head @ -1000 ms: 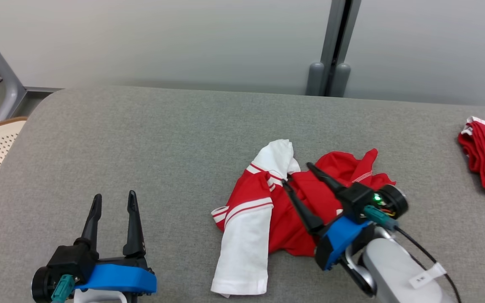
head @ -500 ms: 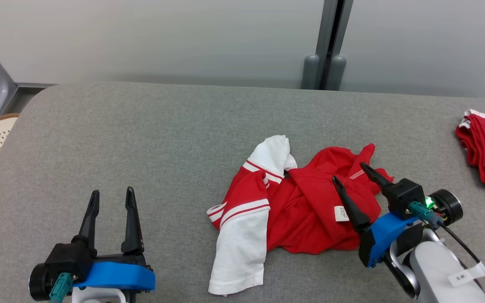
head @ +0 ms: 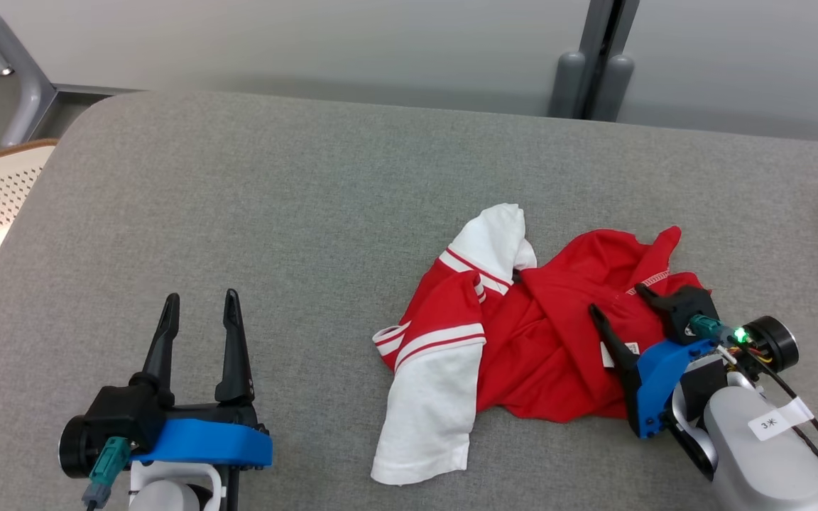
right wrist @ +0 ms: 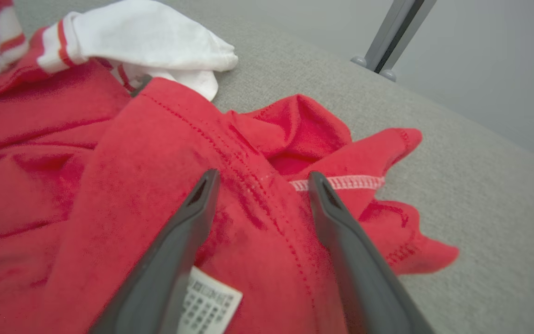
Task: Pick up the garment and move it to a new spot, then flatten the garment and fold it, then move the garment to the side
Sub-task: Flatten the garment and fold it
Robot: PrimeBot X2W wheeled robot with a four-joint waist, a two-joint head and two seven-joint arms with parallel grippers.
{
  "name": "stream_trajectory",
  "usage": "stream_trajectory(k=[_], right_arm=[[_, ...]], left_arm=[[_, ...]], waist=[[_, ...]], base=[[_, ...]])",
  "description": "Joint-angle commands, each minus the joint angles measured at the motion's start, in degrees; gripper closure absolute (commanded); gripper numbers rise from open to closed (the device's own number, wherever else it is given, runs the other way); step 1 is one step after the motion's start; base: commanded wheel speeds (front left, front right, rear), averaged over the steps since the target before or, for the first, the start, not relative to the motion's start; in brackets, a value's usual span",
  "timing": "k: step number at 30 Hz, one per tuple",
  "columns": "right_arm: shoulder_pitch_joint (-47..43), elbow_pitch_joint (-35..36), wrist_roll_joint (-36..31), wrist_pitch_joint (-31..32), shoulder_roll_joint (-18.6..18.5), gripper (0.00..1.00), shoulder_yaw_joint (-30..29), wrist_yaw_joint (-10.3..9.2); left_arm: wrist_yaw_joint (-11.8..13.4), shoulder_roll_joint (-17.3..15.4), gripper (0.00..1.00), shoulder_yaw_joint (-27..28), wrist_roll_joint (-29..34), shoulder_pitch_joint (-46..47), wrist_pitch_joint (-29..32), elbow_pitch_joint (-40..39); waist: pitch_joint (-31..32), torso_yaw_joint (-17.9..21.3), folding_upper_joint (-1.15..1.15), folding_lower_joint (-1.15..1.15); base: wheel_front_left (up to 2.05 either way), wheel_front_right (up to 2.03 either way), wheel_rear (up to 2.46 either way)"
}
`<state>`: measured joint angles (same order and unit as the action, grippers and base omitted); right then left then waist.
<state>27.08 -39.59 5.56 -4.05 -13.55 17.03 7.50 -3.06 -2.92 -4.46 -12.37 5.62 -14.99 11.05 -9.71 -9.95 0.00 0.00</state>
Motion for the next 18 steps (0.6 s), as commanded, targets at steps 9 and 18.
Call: stream_trajectory(k=[9,18], right_arm=[[5.4,-8.8,2.2,-2.3,-0.1,1.0,3.7,-0.01],[15.8,-12.3,3.0,-7.5,-2.5,1.0,0.3,-0.01]], left_arm=[[0.2,0.0,0.0,-0.4,-0.6,1.7,-0.3,0.1],[0.6,0.0,0.0,-0.4,-1.2,2.3,-0.3,0.5]], waist=[[-1.9,-1.8,0.0,0.0],[-2.1,-1.6,0.0,0.0]], base=[[0.0,0.0,0.0],[0.0,0.0,0.0]])
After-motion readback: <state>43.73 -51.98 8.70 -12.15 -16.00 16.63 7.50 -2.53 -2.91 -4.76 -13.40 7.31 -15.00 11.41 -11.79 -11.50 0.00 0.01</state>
